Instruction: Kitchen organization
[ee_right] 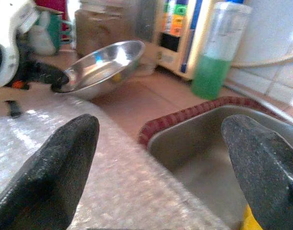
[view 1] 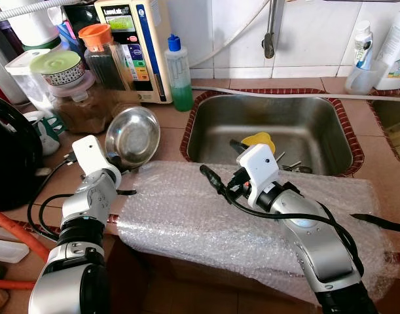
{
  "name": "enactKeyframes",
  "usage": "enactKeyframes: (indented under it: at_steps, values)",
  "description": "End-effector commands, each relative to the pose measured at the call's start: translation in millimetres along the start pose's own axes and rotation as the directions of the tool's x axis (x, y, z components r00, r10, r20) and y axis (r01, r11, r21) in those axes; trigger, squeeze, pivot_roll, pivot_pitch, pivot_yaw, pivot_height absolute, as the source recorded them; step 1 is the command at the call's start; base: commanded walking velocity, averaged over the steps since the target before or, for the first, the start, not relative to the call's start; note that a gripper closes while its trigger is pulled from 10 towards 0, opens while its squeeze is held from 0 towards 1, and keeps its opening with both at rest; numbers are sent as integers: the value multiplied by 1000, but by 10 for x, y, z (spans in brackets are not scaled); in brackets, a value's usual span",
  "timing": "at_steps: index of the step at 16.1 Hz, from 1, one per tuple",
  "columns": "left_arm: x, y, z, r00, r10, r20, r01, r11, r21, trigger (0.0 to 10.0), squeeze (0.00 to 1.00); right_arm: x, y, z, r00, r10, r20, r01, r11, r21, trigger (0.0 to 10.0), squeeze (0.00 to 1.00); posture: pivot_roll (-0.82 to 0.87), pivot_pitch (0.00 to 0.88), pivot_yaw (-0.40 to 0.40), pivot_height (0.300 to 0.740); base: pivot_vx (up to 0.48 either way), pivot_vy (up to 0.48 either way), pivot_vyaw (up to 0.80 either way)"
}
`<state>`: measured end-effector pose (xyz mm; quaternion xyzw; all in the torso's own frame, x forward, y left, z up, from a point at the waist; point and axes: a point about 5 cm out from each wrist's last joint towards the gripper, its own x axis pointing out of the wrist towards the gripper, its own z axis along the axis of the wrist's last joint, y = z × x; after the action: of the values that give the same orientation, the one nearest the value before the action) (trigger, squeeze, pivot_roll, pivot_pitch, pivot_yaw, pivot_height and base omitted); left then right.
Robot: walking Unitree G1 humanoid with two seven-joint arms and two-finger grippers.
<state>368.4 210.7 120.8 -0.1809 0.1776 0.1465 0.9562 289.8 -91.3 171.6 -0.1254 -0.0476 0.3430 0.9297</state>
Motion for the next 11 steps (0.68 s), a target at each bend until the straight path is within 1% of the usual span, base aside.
enactKeyframes:
  at_steps: [1,2,3,6,9,11]
  values:
    - [5,125,37,999,51,15,-50,999,-8,0,0,3,69,7,999,43,2,-43,999,7,10000,984,-307,68,151,740,0,0,0]
    - [6,132,48,998,53,22,-53,999,-5,0,0,4,67,4,999,37,1,-37,999,11,10000,965,-305,67,150,740,0,0,0]
    - [4,142,59,997,62,36,-62,998,-5,0,0,6,79,8,999,47,4,-47,999,18,10000,965,-305,67,150,740,0,0,0]
    - [3,145,57,997,65,39,-65,998,0,0,0,4,94,10,998,60,5,-61,998,20,10000,957,-306,67,149,740,0,0,0]
    - [-3,127,72,996,46,75,-49,998,36,0,0,9,106,15,998,64,9,-64,998,20,10000,957,-309,65,150,740,0,0,0]
    - [-3,122,87,995,47,84,-52,998,47,0,0,10,107,15,998,64,7,-64,998,19,10000,957,-309,63,149,740,0,0,0]
